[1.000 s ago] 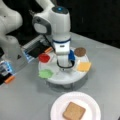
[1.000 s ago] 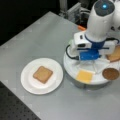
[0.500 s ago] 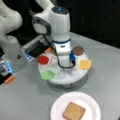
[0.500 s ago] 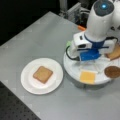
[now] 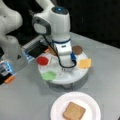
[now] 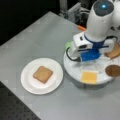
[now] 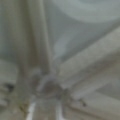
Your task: Ingredient selection for cheeseburger or sandwich
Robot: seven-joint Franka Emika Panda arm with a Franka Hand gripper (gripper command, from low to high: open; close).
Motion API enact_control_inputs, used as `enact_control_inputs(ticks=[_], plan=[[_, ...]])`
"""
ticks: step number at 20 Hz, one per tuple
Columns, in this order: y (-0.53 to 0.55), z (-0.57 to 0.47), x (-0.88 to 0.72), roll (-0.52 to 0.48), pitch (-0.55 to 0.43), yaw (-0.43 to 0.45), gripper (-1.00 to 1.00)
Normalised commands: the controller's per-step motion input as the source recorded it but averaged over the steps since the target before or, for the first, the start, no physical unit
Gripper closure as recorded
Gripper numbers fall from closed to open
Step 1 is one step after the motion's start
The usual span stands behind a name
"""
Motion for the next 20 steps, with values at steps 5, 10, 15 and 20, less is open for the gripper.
enact_control_inputs(ticks=[5, 10, 15, 20], plan=[[-0.14, 0.05, -0.11, 0.103, 0.072, 0.052, -1.0], [-0.14, 0.04, -0.08, 0.093, 0.107, 0.121, -1.0], [-0.14, 0.02, -0.05, 0.106, 0.109, 0.134, -1.0], [-0.12, 0.01, -0.02, 0.108, 0.093, 0.104, -1.0]])
